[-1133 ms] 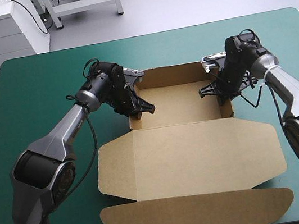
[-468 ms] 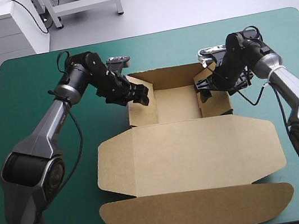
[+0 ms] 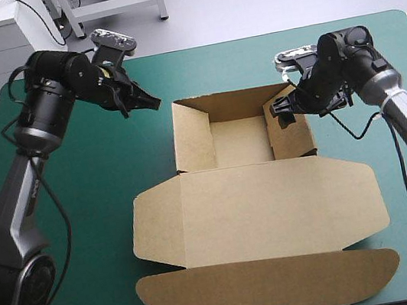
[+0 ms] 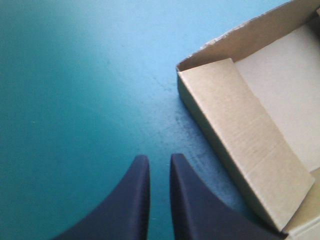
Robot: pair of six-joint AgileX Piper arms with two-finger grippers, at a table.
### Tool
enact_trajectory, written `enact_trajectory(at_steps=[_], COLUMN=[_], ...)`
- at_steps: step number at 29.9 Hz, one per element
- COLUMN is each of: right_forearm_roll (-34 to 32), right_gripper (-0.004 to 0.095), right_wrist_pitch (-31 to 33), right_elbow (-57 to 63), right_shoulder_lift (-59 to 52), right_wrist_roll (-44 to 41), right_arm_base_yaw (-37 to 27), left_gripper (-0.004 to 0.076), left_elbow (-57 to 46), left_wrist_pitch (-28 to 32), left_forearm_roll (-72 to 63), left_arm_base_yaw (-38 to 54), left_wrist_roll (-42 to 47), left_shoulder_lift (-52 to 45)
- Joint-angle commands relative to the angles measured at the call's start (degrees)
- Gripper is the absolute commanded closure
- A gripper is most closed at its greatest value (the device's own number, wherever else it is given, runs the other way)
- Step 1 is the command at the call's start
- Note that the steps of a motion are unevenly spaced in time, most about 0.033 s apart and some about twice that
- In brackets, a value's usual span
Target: Fold the box
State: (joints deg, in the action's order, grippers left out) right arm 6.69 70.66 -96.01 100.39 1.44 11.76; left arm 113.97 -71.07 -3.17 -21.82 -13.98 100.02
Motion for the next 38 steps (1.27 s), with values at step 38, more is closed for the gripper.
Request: enact_trajectory(at_steps=[38], right_forearm_roll=[-0.3], right_gripper=[0.0137], right_wrist_pitch=[-5.7], right_elbow=[-1.7], right_shoulder_lift=[7.8], right_wrist_roll=[-0.3], right_arm_base_yaw=[-0.3], left_gripper=[0.073], left_elbow=[-65.4], left_wrist_pitch=[0.8], left_forearm_roll=[12.1], left_arm_base_yaw=[-0.1], left_wrist_roll=[17.0], left_shoulder_lift=[-54.1])
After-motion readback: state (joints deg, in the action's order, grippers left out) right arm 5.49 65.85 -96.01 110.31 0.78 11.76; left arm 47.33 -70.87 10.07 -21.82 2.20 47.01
